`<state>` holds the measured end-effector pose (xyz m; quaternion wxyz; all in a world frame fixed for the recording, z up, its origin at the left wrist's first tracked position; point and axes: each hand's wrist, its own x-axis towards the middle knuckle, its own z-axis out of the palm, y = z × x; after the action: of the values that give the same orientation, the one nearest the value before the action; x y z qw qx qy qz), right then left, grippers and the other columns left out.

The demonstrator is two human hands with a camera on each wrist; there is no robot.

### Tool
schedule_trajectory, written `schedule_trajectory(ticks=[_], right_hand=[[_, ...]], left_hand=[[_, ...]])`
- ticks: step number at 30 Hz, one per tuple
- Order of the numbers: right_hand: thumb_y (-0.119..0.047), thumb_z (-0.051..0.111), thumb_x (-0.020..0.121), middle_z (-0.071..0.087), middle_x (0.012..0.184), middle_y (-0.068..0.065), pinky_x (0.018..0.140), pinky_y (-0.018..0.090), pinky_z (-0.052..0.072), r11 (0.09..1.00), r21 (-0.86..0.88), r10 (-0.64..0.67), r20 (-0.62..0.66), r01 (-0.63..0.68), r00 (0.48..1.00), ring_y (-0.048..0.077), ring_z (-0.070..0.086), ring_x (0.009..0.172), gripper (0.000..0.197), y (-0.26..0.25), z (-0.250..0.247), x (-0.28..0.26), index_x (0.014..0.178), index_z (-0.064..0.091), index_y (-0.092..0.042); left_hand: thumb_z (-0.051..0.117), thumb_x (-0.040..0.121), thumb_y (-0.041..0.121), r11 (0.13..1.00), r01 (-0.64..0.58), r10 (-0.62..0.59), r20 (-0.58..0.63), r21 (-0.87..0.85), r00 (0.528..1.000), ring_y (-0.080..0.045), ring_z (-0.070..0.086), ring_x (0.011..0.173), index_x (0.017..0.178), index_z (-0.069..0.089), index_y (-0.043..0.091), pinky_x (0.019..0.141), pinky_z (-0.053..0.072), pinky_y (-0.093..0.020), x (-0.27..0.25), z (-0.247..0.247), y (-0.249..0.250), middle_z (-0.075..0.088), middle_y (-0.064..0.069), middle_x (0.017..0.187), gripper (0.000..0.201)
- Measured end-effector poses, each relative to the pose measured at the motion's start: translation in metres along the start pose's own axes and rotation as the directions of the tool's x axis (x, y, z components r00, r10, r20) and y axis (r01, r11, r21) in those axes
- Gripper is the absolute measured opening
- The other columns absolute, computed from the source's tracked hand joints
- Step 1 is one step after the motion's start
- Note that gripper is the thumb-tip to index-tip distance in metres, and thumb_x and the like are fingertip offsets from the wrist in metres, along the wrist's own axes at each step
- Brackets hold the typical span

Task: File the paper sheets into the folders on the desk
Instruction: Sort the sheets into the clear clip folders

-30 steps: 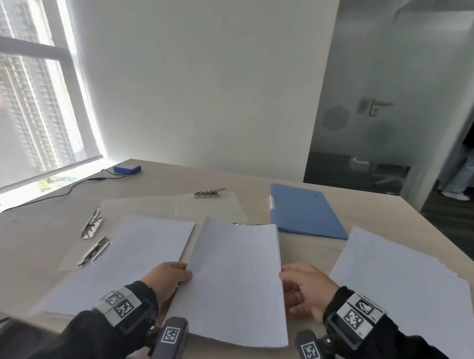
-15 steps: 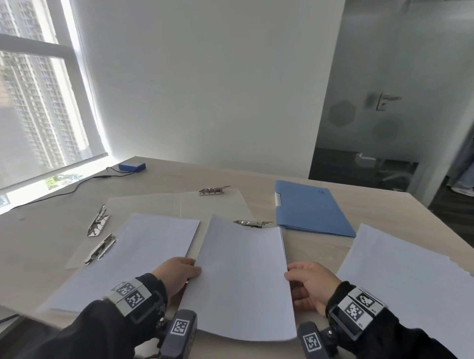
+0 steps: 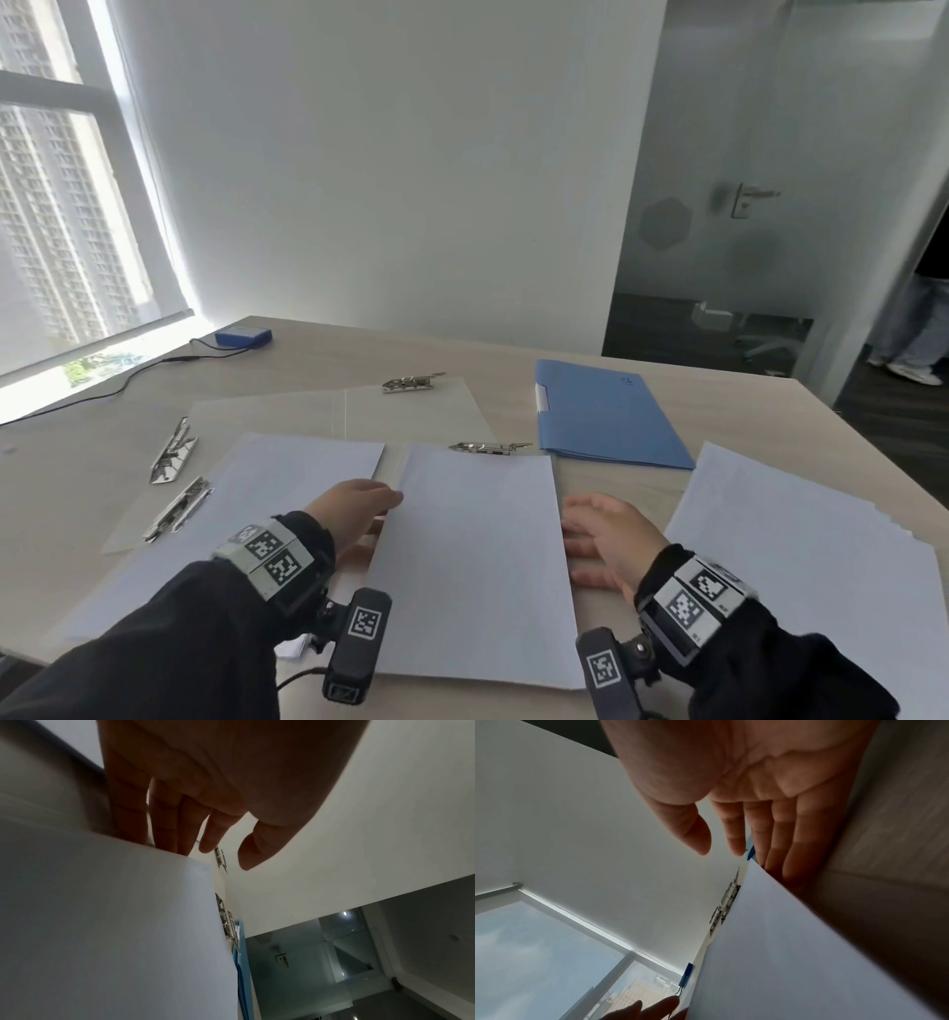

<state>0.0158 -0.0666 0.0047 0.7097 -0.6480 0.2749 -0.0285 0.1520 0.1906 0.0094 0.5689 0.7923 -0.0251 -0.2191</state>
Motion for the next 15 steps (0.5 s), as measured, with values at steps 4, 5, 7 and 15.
schedule_trajectory(ticks=[4, 5, 7, 15], right_hand=[[-0.018, 0.061, 0.091, 0.069, 0.119, 0.017, 0.059, 0.034, 0.059, 0.998, -0.054, 0.013, -0.011, -0.014, 1.0, 0.023, 0.068, 0.087, 0.025, -0.001, 0.006, 0.004, 0.115, 0.062, -0.016], [-0.021, 0.061, 0.09, 0.069, 0.12, 0.016, 0.058, 0.032, 0.058, 0.997, -0.082, 0.013, -0.023, -0.015, 1.0, 0.023, 0.068, 0.09, 0.024, -0.001, 0.006, 0.006, 0.114, 0.063, -0.017], [-0.026, 0.062, 0.089, 0.068, 0.119, 0.013, 0.057, 0.03, 0.056, 0.988, -0.153, -0.002, -0.056, -0.007, 0.998, 0.024, 0.066, 0.098, 0.022, -0.002, 0.005, 0.009, 0.11, 0.066, -0.021], [-0.02, 0.06, 0.094, 0.065, 0.121, 0.013, 0.081, 0.042, 0.057, 0.995, 0.089, -0.031, -0.065, 0.037, 0.997, 0.025, 0.065, 0.095, 0.024, -0.024, 0.018, 0.035, 0.116, 0.062, -0.011]], left_hand=[[0.063, 0.085, 0.023, 1.0, -0.014, 0.014, -0.037, 0.005, 0.999, -0.033, 0.065, 0.096, 0.09, 0.067, 0.018, 0.093, 0.05, -0.048, 0.01, -0.001, -0.004, 0.07, -0.009, 0.096, 0.008], [0.065, 0.081, 0.026, 1.0, -0.008, 0.008, -0.038, 0.006, 0.999, -0.033, 0.065, 0.094, 0.093, 0.068, 0.018, 0.089, 0.051, -0.046, 0.011, -0.002, -0.005, 0.071, -0.01, 0.096, 0.014], [0.066, 0.071, 0.032, 1.0, 0.004, -0.004, -0.037, -0.001, 0.999, -0.031, 0.066, 0.088, 0.097, 0.07, 0.018, 0.083, 0.05, -0.043, 0.012, -0.005, -0.008, 0.073, -0.012, 0.097, 0.03], [0.065, 0.085, 0.026, 0.998, -0.038, 0.041, -0.067, 0.041, 0.997, -0.027, 0.067, 0.089, 0.11, 0.068, 0.018, 0.093, 0.051, -0.044, 0.017, -0.009, -0.021, 0.071, -0.006, 0.093, 0.026]])
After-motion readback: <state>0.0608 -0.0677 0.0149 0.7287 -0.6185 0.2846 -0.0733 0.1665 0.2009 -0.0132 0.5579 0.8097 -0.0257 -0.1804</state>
